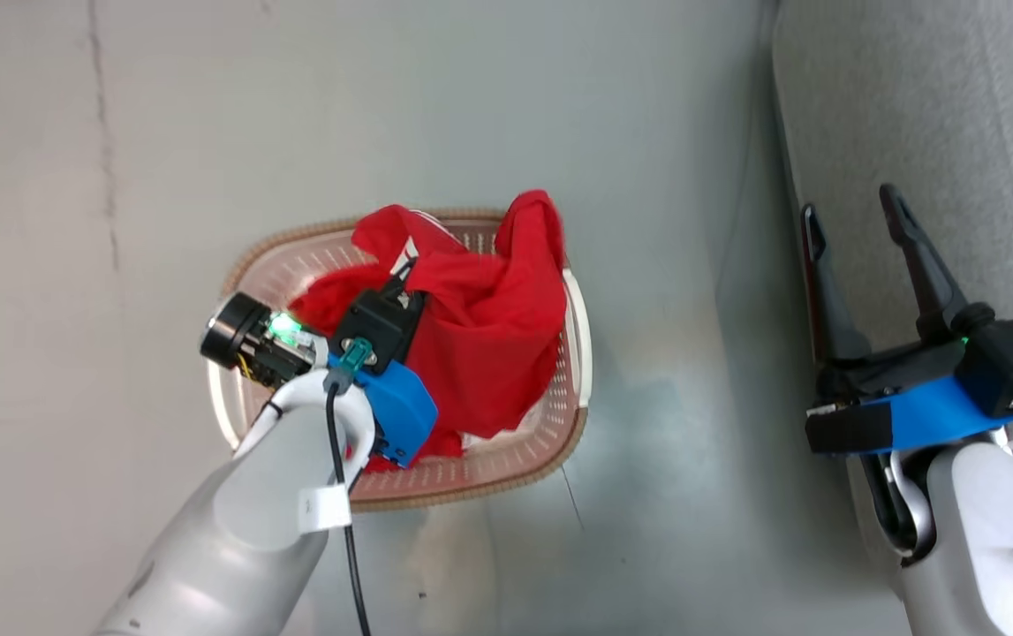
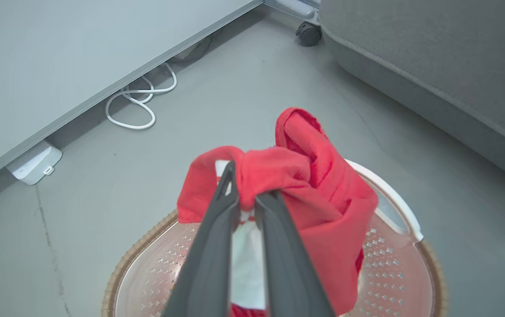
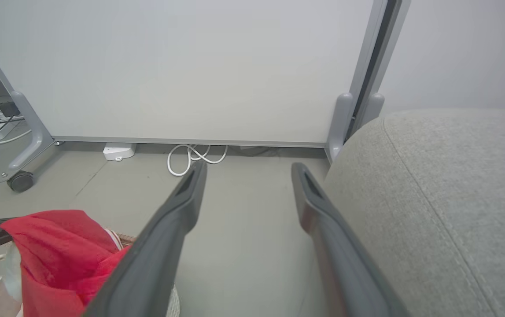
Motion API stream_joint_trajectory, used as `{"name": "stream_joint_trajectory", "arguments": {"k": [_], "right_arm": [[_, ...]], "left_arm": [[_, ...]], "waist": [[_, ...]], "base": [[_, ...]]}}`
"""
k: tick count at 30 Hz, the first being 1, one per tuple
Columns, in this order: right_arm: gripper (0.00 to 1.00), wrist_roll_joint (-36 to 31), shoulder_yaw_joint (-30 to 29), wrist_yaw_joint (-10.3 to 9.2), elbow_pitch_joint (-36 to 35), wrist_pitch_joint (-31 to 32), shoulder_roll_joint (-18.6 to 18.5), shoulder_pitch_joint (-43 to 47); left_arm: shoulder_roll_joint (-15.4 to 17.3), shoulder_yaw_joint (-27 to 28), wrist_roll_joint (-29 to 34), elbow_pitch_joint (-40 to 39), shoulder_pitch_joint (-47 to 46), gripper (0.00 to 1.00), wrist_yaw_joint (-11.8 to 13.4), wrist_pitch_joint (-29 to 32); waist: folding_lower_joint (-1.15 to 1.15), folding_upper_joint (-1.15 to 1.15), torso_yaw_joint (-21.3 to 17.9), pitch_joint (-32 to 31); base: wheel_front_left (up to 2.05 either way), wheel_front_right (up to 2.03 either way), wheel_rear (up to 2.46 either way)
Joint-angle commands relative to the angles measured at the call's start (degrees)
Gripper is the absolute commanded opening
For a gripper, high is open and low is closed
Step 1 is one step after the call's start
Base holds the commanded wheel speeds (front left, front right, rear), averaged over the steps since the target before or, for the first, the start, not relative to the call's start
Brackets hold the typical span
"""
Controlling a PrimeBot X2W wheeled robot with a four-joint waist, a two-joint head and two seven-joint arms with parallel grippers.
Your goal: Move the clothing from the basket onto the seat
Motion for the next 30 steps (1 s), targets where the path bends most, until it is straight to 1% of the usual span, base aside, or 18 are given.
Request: {"name": "stream_joint_trajectory", "arguments": {"k": [1,7,16,23,26,30], "right_arm": [[1.0,0.0,-0.1,0.01,0.2,-0.2,-0.1,0.9],[1.0,0.0,-0.2,0.01,1.2,-0.2,0.2,3.5],[1.0,0.2,-0.3,0.01,2.7,-0.2,0.9,7.1],[1.0,0.3,0.0,0.01,3.7,-0.2,1.7,9.5],[1.0,0.3,-0.2,0.01,3.6,-0.2,1.8,10.2],[1.0,0.2,-0.5,0.01,4.0,-0.2,2.2,12.2]], "left_arm": [[0.2,1.2,0.3,-1.7,1.3,0.0,0.4,-0.3],[0.2,5.4,1.6,-8.9,5.1,0.0,0.7,-0.3],[-1.0,10.2,4.6,-17.8,8.1,0.0,0.5,-0.3],[-2.4,11.3,6.8,-21.5,5.9,0.0,-0.9,-0.3],[-2.8,11.1,7.4,-22.2,5.3,0.0,-1.3,-0.3],[-3.5,10.5,8.1,-23.0,4.6,0.0,-2.2,-0.3]], "waist": [[0.0,0.0,1.2,-3.8],[0.0,0.0,2.2,-9.0],[0.0,0.0,3.1,-16.6],[0.0,0.0,3.6,-21.9],[0.0,0.0,3.9,-23.3],[0.0,0.0,4.5,-26.5]], "base": [[0.0,0.0,0.0],[0.0,0.0,0.0],[0.0,0.0,0.0],[0.0,0.0,0.0],[0.0,0.0,0.0],[0.0,0.0,0.0]]}}
